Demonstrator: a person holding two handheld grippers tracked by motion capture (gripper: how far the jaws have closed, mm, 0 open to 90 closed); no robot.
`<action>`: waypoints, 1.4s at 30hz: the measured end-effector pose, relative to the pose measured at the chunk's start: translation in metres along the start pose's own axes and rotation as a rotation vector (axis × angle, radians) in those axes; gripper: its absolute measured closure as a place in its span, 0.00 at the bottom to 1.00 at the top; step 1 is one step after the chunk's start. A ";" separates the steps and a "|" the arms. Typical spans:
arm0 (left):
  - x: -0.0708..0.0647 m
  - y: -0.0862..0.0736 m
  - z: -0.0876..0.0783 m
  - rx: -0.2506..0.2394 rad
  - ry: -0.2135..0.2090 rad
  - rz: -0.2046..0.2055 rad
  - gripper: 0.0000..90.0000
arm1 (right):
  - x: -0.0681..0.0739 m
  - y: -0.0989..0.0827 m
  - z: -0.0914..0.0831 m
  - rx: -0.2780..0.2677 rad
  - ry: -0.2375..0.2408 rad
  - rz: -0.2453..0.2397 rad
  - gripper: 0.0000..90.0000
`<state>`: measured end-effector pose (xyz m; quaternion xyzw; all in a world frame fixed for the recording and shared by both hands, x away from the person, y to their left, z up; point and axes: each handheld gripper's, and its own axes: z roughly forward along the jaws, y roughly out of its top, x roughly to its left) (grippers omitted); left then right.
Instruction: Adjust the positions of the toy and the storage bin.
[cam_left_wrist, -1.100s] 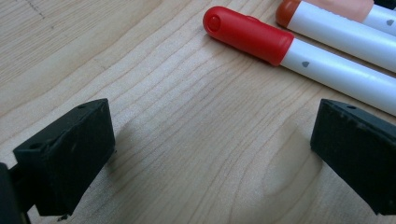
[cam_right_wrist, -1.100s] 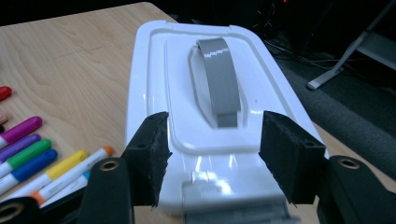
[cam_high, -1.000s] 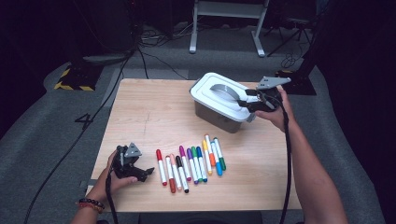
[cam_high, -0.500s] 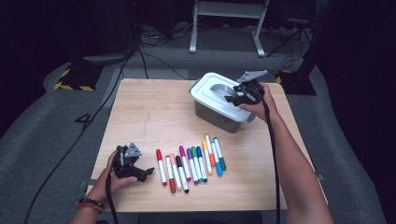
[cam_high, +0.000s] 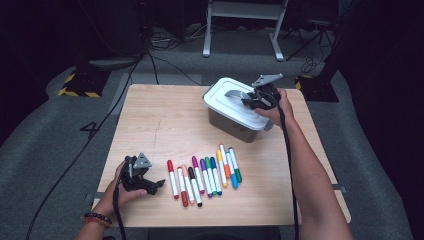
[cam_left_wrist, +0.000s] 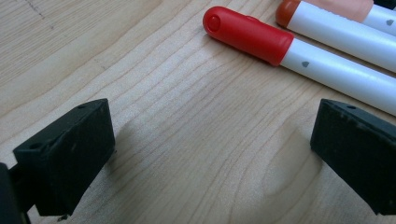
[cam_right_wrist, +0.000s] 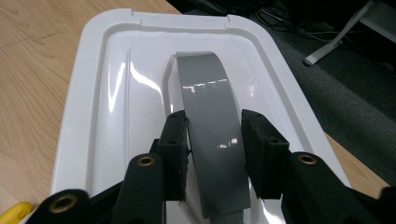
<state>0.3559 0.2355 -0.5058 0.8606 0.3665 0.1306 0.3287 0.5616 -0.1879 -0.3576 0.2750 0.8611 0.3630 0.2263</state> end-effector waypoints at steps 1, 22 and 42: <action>0.000 0.000 0.000 0.000 -0.001 0.001 0.00 | 0.001 0.001 0.000 0.003 -0.003 -0.016 0.71; 0.000 0.000 0.000 0.000 0.000 0.001 0.00 | 0.014 -0.019 -0.033 0.021 0.041 -0.074 0.74; 0.000 0.000 0.000 0.000 0.000 -0.005 0.00 | 0.015 -0.025 -0.033 0.027 0.056 -0.016 0.58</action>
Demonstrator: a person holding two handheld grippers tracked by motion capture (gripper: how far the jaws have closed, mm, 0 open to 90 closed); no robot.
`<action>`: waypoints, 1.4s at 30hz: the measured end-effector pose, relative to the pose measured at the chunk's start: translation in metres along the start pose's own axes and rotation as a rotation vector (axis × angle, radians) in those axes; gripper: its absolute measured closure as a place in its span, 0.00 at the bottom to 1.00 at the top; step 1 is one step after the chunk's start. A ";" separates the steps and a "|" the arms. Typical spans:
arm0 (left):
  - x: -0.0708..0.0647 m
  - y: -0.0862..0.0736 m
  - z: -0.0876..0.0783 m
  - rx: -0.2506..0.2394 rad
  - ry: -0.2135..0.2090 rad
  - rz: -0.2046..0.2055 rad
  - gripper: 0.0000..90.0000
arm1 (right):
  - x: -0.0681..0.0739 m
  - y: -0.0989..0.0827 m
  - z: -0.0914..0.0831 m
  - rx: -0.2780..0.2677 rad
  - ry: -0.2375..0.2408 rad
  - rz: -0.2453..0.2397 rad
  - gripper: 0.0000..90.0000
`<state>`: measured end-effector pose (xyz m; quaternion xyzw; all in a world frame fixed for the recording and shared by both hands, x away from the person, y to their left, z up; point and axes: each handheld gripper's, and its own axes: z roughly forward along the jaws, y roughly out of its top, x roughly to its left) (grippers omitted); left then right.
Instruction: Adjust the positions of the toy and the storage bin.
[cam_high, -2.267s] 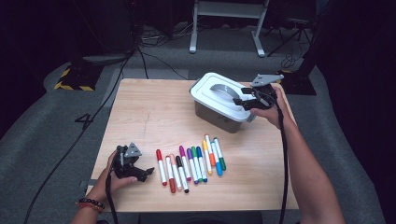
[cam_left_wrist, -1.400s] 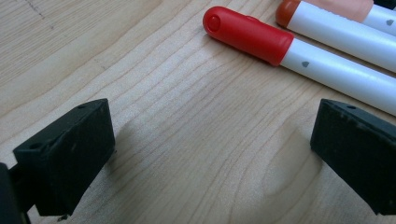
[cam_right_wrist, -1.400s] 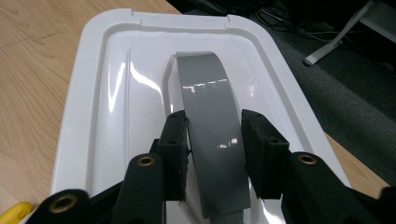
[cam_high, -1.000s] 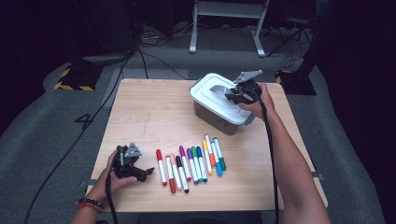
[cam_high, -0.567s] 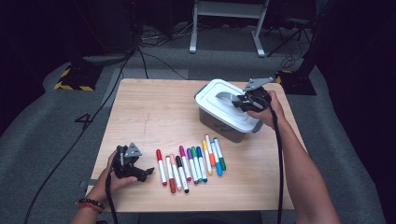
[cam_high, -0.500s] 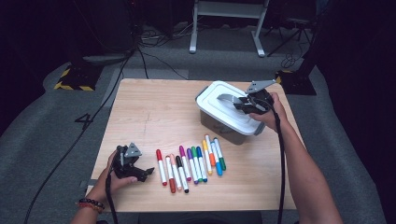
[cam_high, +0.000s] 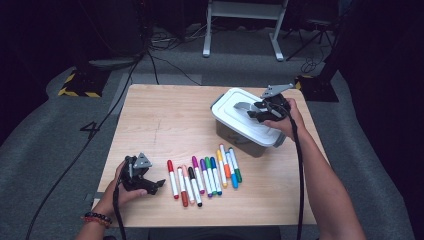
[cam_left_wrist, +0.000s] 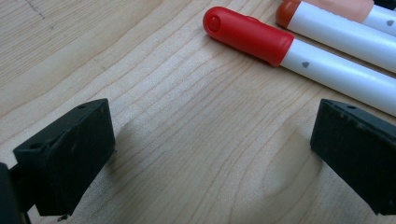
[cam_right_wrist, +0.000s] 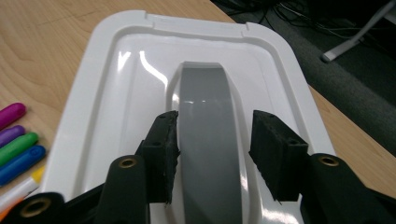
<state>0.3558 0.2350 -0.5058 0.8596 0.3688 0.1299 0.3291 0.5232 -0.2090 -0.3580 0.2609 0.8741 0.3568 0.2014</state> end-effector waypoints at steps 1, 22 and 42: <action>0.000 0.000 0.000 0.000 0.000 -0.001 0.00 | -0.002 0.001 0.002 -0.005 0.023 0.018 0.61; 0.000 0.000 0.000 0.000 0.000 0.001 0.00 | -0.003 0.005 -0.068 -0.126 -0.077 -0.022 0.74; 0.000 0.000 0.000 0.001 0.002 0.003 0.00 | -0.034 -0.099 -0.141 -0.092 -0.325 0.140 0.74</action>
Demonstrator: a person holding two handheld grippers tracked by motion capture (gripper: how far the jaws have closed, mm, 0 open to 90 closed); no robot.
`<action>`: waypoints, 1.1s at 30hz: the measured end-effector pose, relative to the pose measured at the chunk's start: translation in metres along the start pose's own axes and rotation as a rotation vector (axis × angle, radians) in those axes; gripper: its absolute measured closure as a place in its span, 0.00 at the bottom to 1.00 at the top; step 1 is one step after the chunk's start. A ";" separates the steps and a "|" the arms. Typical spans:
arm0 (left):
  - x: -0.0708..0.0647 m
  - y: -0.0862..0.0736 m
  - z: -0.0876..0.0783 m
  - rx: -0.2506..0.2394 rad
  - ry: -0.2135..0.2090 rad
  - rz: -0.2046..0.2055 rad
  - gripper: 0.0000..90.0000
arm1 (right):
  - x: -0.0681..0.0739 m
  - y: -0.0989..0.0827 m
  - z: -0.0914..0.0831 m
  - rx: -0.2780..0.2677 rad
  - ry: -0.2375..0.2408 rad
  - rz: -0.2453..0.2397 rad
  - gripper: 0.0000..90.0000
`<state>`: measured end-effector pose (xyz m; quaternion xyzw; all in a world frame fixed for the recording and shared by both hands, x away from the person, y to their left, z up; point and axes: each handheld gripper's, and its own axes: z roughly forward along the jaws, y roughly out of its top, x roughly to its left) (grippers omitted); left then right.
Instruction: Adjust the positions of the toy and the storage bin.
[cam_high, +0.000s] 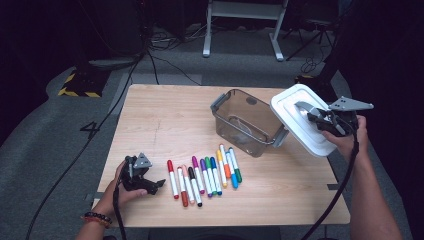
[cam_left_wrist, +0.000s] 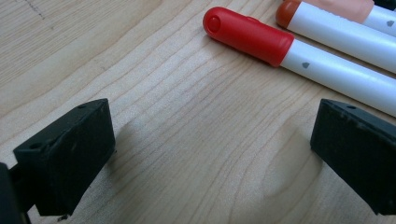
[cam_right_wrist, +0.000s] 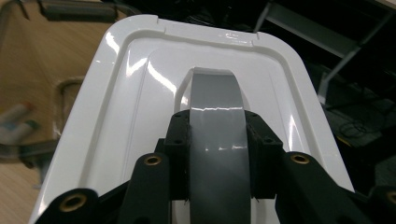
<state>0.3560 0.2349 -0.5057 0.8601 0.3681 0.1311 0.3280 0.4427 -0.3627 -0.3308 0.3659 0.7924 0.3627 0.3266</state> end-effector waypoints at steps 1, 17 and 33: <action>0.000 0.000 0.000 0.000 0.000 0.000 0.00 | -0.005 -0.010 0.000 0.008 -0.016 0.028 0.74; 0.000 0.000 0.000 0.001 -0.001 0.000 0.00 | -0.033 -0.068 0.020 0.078 -0.110 0.178 0.74; 0.000 0.000 0.000 0.001 -0.001 -0.001 0.00 | -0.015 -0.098 0.070 0.205 -0.067 0.183 0.74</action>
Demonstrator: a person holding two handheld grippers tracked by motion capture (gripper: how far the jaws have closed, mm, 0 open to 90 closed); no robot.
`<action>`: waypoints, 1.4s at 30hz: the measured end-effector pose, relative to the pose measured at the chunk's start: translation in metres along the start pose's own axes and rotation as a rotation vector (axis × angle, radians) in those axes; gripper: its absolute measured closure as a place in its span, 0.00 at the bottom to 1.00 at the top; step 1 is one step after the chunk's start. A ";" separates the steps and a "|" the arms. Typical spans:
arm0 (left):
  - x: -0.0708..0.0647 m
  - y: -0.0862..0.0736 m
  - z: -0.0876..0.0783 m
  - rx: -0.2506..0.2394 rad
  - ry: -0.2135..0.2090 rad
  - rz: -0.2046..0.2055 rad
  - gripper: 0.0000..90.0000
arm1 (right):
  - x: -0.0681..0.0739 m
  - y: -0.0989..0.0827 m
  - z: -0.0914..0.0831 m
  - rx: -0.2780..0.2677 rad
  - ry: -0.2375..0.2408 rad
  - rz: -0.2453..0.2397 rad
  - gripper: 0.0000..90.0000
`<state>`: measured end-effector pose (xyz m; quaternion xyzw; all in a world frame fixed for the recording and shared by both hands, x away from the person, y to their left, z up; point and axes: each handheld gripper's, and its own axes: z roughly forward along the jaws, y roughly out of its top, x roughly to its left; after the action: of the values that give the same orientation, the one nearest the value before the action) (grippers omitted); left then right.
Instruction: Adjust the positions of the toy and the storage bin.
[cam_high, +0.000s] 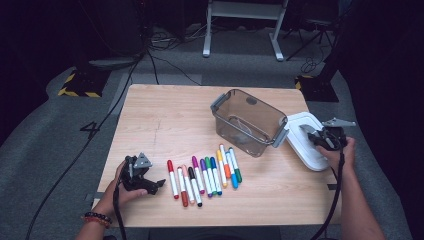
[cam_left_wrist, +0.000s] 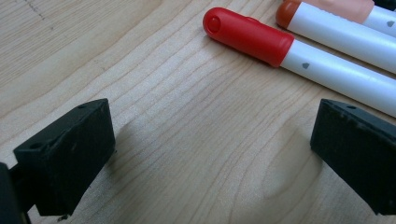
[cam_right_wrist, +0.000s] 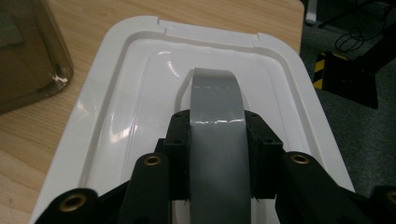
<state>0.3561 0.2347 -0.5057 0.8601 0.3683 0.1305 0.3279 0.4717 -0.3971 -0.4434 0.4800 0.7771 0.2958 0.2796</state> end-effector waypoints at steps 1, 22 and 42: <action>0.000 0.000 0.000 0.000 0.000 0.000 0.00 | 0.000 0.000 0.000 0.000 0.000 0.000 0.74; 0.000 0.000 0.000 -0.002 0.001 0.002 0.00 | 0.022 -0.005 0.010 -0.005 0.135 0.015 0.47; 0.000 0.000 0.000 -0.002 0.002 0.003 0.00 | 0.063 -0.003 -0.052 -0.180 0.294 -0.101 0.42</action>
<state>0.3558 0.2347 -0.5056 0.8601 0.3675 0.1323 0.3280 0.4086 -0.3503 -0.4200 0.3649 0.8033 0.4166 0.2191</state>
